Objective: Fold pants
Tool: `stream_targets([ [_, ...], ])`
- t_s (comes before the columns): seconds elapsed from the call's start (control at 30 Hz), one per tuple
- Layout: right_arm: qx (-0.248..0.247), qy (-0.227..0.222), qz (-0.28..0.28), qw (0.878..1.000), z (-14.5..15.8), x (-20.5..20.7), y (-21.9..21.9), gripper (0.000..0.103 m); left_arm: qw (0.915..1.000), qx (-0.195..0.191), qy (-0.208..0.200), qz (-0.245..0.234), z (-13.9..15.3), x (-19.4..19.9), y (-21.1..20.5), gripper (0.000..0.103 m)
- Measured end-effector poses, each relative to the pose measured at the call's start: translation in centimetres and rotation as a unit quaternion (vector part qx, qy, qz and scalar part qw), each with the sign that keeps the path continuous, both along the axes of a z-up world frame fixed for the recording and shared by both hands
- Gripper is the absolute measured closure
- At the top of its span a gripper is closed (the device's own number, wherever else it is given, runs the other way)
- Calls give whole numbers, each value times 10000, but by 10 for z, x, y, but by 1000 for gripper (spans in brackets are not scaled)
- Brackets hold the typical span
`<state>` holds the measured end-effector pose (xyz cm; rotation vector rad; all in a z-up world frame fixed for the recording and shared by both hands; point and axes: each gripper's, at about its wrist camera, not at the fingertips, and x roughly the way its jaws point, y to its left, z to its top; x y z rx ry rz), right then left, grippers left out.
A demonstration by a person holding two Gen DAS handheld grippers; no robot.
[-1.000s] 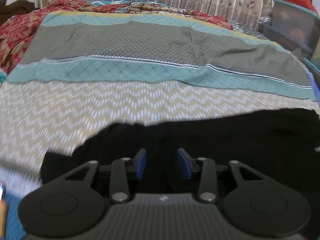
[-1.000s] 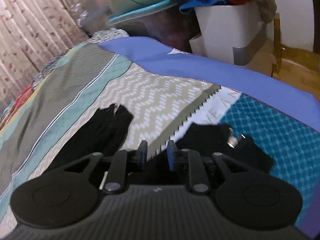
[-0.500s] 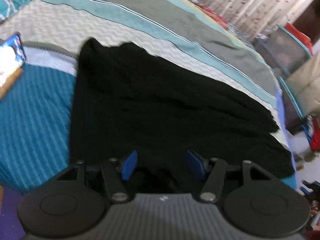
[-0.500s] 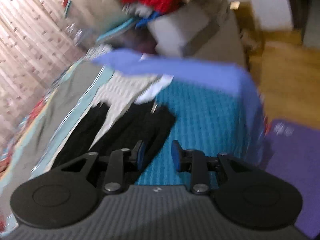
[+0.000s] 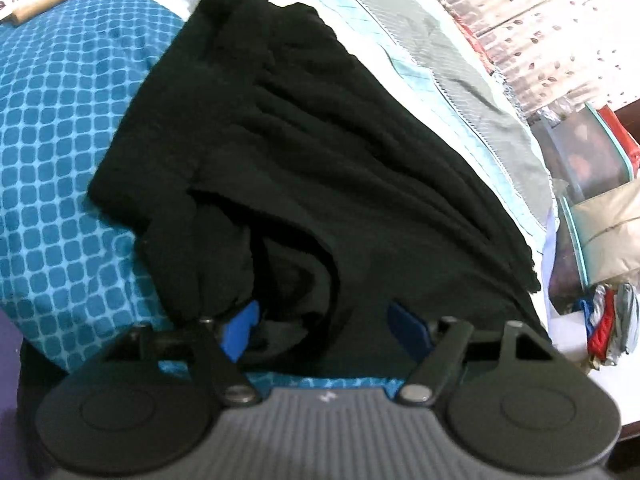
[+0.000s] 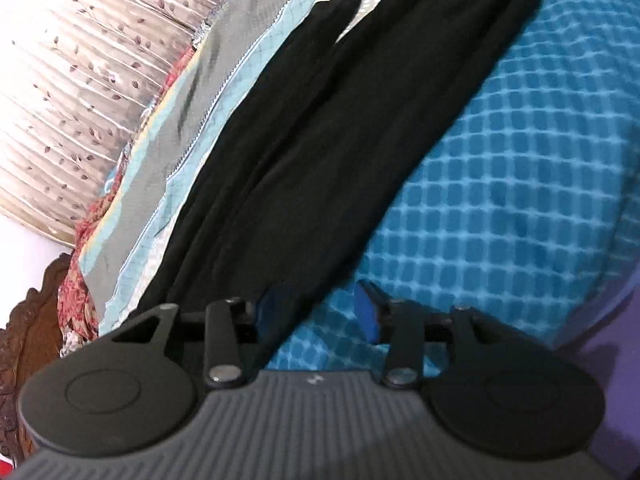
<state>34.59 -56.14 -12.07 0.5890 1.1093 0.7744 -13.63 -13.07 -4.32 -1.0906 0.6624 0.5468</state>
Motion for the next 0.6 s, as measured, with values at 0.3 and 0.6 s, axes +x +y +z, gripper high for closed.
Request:
stream_targets([
  [0.3,-97,-497,-179,9986,36,-16,-8,96,9996,104,194,168,2,-10,19,97],
  [0.6,-790,-483,-56,9957,24,-19,8,82,9977,373,555,-95,6,-15,-3,80],
])
